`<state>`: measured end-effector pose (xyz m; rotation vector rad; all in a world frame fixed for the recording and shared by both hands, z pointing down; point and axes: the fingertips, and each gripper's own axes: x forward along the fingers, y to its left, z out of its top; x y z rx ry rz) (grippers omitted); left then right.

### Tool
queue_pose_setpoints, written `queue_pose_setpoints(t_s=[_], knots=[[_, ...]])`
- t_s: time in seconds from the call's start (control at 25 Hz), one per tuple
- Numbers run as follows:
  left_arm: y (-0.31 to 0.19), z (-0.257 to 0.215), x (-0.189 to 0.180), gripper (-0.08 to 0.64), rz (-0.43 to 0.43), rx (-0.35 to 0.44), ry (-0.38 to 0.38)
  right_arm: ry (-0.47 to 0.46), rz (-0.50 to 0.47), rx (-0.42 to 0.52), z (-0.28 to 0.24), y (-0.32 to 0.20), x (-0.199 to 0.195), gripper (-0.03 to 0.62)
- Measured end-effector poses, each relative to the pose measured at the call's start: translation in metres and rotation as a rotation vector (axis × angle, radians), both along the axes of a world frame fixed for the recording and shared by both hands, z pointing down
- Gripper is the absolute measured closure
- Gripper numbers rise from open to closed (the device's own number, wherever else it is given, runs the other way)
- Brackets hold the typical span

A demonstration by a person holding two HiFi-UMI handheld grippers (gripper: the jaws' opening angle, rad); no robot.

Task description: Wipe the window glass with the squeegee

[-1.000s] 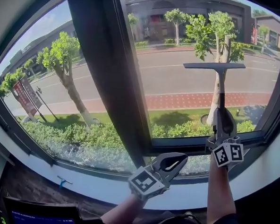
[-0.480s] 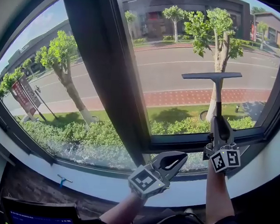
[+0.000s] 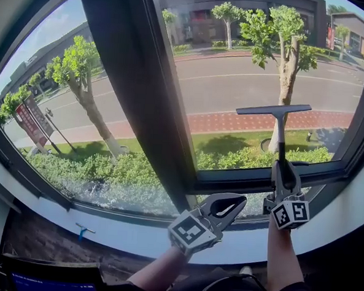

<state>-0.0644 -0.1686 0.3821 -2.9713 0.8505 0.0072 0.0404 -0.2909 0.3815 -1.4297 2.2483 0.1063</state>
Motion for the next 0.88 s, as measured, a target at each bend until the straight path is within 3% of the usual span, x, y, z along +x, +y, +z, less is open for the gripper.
queue_pose_setpoints(t_s=[0.88], knots=[[0.010, 0.010, 0.014, 0.557, 0.049, -0.038, 0.007, 0.027, -0.008, -0.182, 0.080, 0.010, 0.000, 0.494]])
